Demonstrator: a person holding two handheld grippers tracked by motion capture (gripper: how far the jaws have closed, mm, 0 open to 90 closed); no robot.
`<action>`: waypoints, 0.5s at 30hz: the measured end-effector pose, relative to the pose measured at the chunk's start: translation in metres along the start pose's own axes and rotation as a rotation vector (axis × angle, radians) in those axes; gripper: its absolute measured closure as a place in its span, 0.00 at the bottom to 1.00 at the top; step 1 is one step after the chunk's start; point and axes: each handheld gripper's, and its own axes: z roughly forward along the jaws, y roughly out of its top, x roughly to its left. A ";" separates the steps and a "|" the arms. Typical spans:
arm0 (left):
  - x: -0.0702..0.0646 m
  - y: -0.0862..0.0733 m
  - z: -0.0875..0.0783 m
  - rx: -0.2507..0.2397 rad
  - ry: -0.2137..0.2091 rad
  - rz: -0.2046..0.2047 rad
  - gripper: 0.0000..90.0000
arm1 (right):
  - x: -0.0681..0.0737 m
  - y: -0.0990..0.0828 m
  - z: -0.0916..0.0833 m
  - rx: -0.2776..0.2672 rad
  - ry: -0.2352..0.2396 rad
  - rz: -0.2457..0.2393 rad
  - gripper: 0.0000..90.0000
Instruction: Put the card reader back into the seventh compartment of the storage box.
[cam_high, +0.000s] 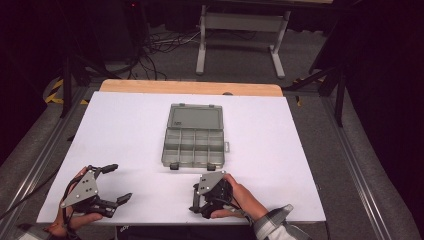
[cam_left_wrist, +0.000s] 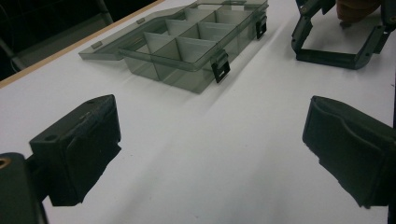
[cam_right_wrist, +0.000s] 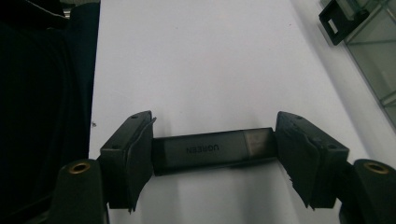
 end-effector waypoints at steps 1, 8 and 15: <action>0.000 0.000 0.000 0.000 0.000 0.000 0.06 | 0.001 0.000 0.000 0.002 -0.004 -0.005 0.34; 0.000 0.000 0.000 -0.001 0.001 -0.003 0.06 | 0.005 0.003 -0.007 -0.020 -0.037 -0.023 0.34; 0.001 0.000 -0.001 0.001 0.010 0.000 0.06 | 0.008 0.006 -0.019 -0.081 -0.108 -0.023 0.34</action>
